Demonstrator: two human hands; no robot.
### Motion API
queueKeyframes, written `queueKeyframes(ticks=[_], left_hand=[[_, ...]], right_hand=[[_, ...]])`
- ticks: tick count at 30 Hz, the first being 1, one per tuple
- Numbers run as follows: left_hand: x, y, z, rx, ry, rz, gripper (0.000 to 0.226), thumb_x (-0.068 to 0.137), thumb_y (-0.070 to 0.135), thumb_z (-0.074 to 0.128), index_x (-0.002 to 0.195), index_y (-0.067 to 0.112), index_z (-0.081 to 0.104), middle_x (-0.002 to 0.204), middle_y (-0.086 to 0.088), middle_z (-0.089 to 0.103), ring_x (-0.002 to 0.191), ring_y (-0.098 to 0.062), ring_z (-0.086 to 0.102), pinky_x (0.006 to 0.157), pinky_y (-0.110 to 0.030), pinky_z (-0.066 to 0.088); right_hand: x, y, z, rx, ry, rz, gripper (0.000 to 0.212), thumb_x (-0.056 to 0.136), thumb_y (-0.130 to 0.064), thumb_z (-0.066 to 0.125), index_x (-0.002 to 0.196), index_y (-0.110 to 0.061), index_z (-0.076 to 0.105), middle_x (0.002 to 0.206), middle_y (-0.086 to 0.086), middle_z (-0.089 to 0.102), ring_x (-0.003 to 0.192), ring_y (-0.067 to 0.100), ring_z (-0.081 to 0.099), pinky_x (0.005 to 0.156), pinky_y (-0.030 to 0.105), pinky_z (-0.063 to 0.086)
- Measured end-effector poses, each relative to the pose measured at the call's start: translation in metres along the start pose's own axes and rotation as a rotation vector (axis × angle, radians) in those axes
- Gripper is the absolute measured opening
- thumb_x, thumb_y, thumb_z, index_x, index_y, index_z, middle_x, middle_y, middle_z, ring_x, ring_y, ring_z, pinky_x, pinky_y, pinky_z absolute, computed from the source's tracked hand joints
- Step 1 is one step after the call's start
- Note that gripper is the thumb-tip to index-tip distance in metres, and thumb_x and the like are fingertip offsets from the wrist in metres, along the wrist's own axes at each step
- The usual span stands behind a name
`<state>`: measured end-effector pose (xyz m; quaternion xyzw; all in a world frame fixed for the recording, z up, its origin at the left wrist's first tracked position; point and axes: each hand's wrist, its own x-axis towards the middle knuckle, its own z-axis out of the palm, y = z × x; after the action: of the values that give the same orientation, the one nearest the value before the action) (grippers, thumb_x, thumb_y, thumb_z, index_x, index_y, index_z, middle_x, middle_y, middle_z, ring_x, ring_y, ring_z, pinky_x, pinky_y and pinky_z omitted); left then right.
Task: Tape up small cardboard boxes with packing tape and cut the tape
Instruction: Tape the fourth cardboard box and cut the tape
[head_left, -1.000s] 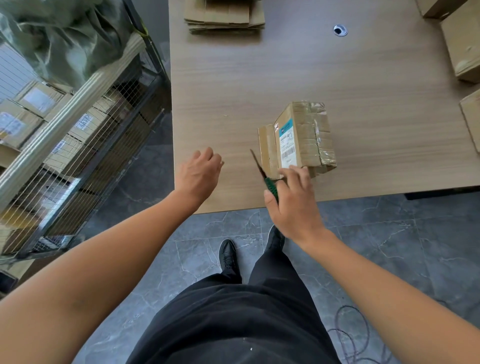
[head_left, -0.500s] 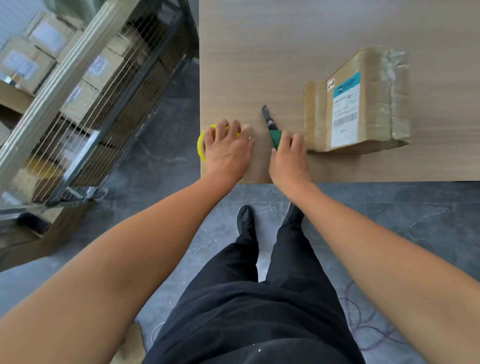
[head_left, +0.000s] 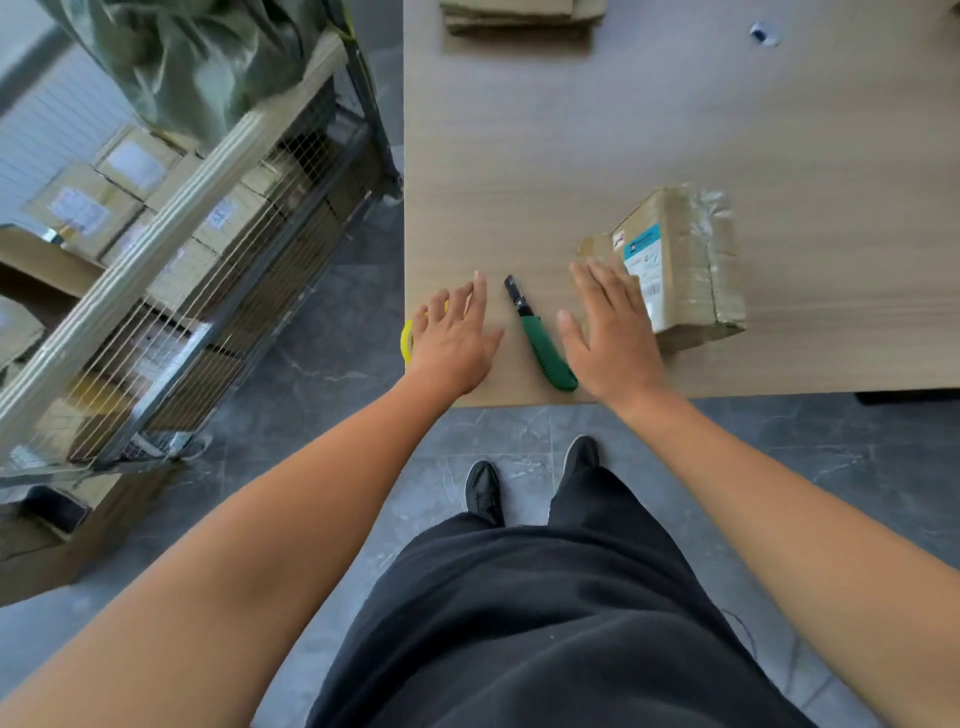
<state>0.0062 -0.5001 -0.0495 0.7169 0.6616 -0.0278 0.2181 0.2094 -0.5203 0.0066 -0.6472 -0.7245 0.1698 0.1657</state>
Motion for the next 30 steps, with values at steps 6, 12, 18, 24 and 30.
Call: queueKeyframes(ticks=[6,12,18,24,30], left_hand=[[0.028,0.062,-0.038,-0.065,0.146,0.207,0.056,0.106,0.044,0.026,0.159,0.024,0.023,0.167,0.005,0.018,0.155,-0.022,-0.002,0.124,-0.044,-0.007],[0.08,0.16,-0.058,-0.13,0.167,0.307,0.06,0.108,0.041,0.025,0.161,0.018,0.013,0.17,0.004,0.004,0.154,-0.017,-0.015,0.121,-0.034,-0.016],[0.141,0.226,-0.045,-0.342,0.038,0.258,0.053,0.109,0.032,0.032,0.158,0.01,0.027,0.167,-0.006,0.018,0.155,-0.023,0.006,0.125,-0.033,0.002],[0.159,0.223,-0.022,-0.774,0.082,-0.01,0.027,0.105,0.014,0.047,0.121,0.002,0.065,0.119,-0.014,0.057,0.114,-0.024,0.056,0.103,-0.032,0.041],[0.148,0.228,-0.006,-1.166,0.075,-0.15,0.025,0.106,0.024,0.044,0.121,0.012,0.06,0.113,-0.008,0.063,0.098,-0.007,0.061,0.088,-0.026,0.052]], right_hand=[[0.011,0.06,-0.068,-0.043,0.07,0.103,0.056,0.103,-0.028,0.051,0.153,-0.006,0.038,0.162,0.014,0.032,0.154,0.03,0.017,0.126,0.041,0.012],[0.051,0.136,-0.1,-0.1,0.02,0.148,0.059,0.105,-0.035,0.045,0.155,-0.006,0.034,0.163,0.014,0.028,0.155,0.028,0.013,0.126,0.041,0.01],[0.105,0.181,-0.087,0.184,-0.164,0.174,0.058,0.108,-0.033,0.038,0.158,-0.007,0.024,0.166,0.01,0.021,0.154,0.019,0.014,0.122,0.024,0.007],[0.124,0.189,-0.067,0.804,-0.399,0.288,0.054,0.111,-0.026,0.033,0.161,-0.022,0.013,0.167,-0.004,0.016,0.149,0.0,0.016,0.124,0.022,0.013],[0.122,0.199,-0.053,1.097,-0.492,0.421,0.053,0.112,-0.024,0.03,0.161,-0.026,0.01,0.148,-0.026,0.037,0.133,-0.011,0.043,0.108,0.016,0.038]])
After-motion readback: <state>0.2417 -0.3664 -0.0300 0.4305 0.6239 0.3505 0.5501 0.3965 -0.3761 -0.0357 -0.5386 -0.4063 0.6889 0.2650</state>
